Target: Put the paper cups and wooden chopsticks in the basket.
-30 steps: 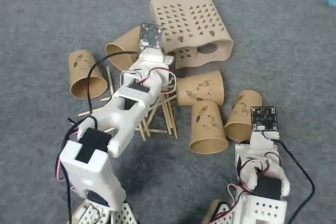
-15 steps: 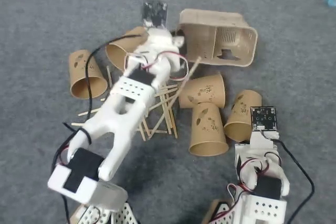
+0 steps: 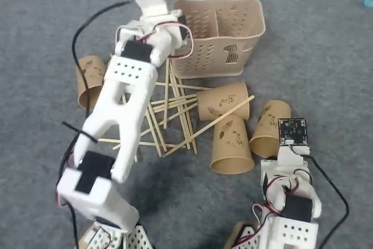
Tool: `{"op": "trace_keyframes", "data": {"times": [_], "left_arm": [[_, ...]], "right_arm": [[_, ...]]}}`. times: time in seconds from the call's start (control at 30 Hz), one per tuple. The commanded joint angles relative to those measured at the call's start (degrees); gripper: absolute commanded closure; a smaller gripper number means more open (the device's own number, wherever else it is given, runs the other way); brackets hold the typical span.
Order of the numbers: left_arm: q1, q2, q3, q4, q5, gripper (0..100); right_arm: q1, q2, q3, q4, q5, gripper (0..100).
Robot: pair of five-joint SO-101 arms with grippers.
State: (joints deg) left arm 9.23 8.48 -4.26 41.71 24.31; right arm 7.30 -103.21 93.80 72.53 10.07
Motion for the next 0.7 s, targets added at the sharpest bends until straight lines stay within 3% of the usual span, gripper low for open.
{"op": "trace_keyframes", "data": {"times": [0.0,0.13,0.37,0.67], "left_arm": [[-0.26,3.87,-11.21,3.78,0.97,99],[-0.26,7.21,-16.31,7.21,0.00,96],[-0.26,4.40,-19.47,15.65,-4.31,69],[-0.26,-1.93,-19.12,19.69,-4.40,70]], "right_arm": [[0.31,-0.66,-0.18,-1.27,0.97,98.9],[0.31,-0.66,-0.18,-1.27,0.97,98.9],[0.31,-0.66,-0.18,-1.27,0.97,98.9],[0.40,-0.66,-0.18,-1.27,0.97,98.9]]}}
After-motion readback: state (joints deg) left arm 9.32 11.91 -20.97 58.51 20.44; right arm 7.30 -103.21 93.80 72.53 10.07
